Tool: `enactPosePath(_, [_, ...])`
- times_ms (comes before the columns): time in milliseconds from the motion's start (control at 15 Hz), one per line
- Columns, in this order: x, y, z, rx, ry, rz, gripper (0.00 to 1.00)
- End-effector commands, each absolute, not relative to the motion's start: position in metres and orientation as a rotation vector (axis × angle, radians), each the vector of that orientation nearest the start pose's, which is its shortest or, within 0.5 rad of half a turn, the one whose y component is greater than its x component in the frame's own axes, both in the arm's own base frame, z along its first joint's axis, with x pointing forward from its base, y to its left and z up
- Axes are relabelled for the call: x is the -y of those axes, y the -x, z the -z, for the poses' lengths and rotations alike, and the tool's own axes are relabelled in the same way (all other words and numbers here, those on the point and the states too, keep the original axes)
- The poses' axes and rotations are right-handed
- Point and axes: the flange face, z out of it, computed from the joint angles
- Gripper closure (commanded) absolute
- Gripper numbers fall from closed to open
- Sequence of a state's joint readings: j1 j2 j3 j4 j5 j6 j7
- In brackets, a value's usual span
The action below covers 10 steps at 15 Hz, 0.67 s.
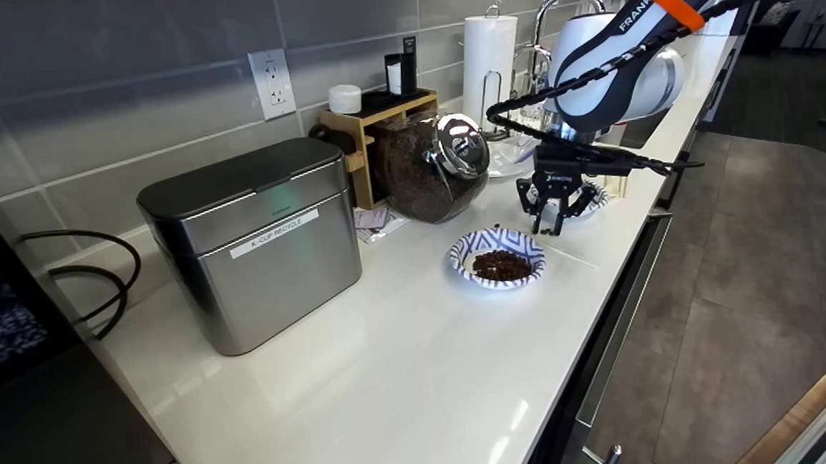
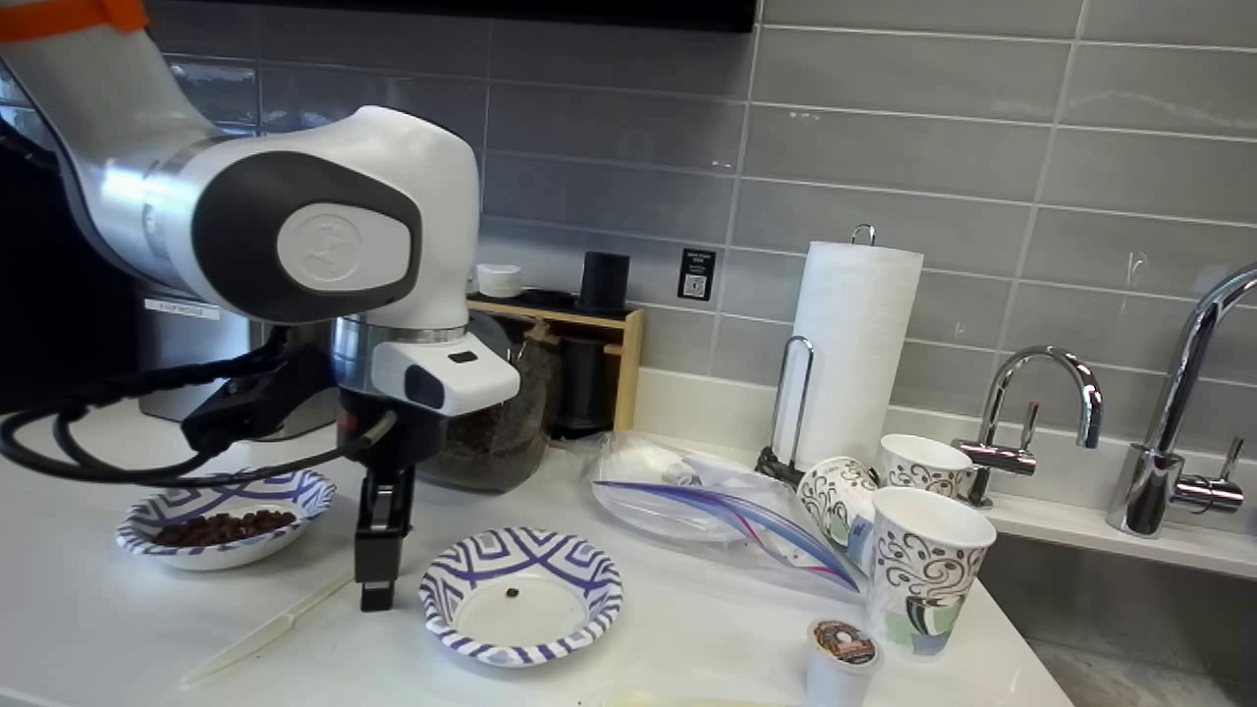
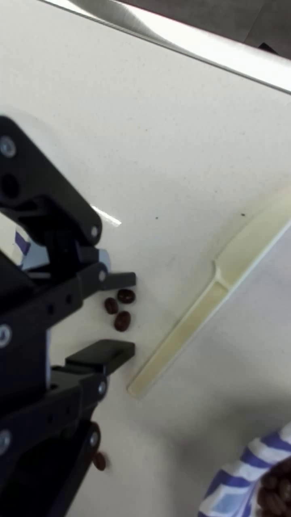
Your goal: Pour the contents on the bowl to the left into the bowl to the right
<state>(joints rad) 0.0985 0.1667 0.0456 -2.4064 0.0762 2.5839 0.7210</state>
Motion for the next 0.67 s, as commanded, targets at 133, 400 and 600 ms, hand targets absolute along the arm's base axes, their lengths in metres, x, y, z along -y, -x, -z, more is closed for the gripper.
enactPosePath(133, [-0.0719,-0.4964,-0.2432,-1.003,2.953,-0.053,0.74])
enactPosePath(400, [-0.07,-0.4961,-0.2438,-1.007,2.951,-0.062,0.8])
enactPosePath(600, [-0.0688,-0.4953,-0.2442,-1.008,2.951,-0.066,0.85])
